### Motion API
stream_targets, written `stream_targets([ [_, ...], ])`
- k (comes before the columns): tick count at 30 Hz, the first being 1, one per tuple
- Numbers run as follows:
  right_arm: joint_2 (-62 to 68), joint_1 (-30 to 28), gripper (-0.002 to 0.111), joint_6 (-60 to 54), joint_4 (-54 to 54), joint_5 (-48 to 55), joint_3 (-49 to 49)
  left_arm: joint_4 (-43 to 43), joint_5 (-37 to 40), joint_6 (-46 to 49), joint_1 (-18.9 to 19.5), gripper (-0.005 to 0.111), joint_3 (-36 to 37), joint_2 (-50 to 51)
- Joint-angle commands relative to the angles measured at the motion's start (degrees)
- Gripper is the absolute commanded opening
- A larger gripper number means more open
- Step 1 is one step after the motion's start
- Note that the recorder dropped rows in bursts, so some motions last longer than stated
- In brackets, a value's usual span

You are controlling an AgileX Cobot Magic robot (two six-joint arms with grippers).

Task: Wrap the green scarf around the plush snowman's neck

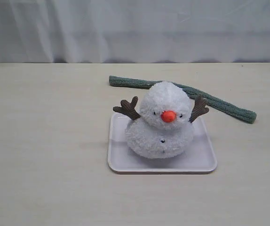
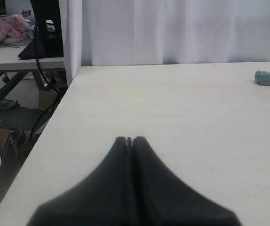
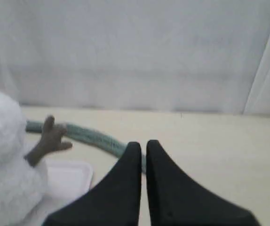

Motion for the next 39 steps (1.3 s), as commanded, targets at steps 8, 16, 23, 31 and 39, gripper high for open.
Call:
stream_targets([
  [8,-0.28,0.08,0.004,13.80,5.35,-38.60,0.11,-0.08,-0.90,-0.12,-0.31,0.000,0.15,-0.17],
  [16,-0.28,0.08,0.005,19.46,5.34,-28.21,-11.60,-0.08,-0.90,-0.12,-0.31,0.000,0.15,-0.17],
  [23,6.86,0.08,0.037,15.12,-0.29,-9.17,-27.51,-0.08,-0.90,-0.12,-0.31,0.000,0.15,-0.17],
  [31,22.97,0.08,0.069,10.39,-4.09,13.00,-39.72,-0.08,-0.90,-0.12,-0.31,0.000,0.15,-0.17],
  [39,44.36,0.08,0.069,6.05,-1.85,14.05,-41.10,-0.08,-0.90,-0.12,-0.31,0.000,0.15,-0.17],
])
